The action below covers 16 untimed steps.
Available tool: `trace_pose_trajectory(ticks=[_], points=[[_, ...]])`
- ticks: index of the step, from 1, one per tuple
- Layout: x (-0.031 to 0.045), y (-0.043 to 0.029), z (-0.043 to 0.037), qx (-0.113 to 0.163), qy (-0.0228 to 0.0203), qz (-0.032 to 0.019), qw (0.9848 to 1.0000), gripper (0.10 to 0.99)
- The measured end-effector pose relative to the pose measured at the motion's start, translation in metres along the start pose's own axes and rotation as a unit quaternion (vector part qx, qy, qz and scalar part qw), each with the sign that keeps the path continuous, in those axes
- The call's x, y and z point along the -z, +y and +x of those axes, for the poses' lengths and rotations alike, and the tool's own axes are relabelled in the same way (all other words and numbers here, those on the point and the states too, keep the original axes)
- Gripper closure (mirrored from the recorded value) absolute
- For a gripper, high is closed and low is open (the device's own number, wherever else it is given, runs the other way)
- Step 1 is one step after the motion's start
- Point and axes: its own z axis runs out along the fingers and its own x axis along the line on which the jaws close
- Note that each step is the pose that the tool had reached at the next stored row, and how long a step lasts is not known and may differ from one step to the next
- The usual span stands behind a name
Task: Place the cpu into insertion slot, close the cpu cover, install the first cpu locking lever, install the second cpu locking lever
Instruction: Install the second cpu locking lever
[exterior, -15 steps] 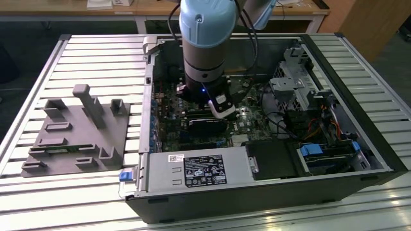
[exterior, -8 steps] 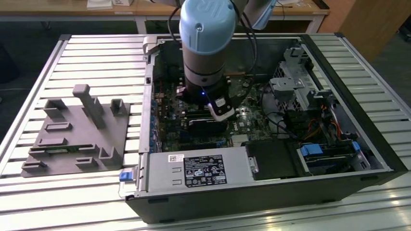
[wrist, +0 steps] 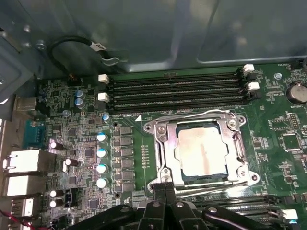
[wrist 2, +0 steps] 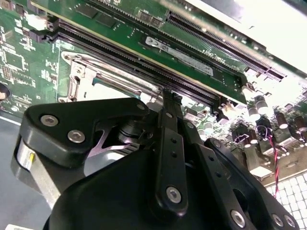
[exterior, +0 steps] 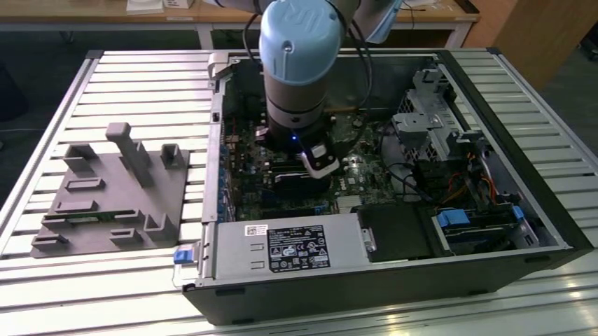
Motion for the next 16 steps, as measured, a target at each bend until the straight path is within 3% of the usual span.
trace_pose_trajectory(ticks=[6, 16], points=[[-0.0033, -0.0015, 0.0041, 0.000, 0.0007, -0.0081, 1.0000, 0.980], [-0.0069, -0.0032, 0.0075, 0.000, 0.0010, -0.0108, 0.9999, 0.980]])
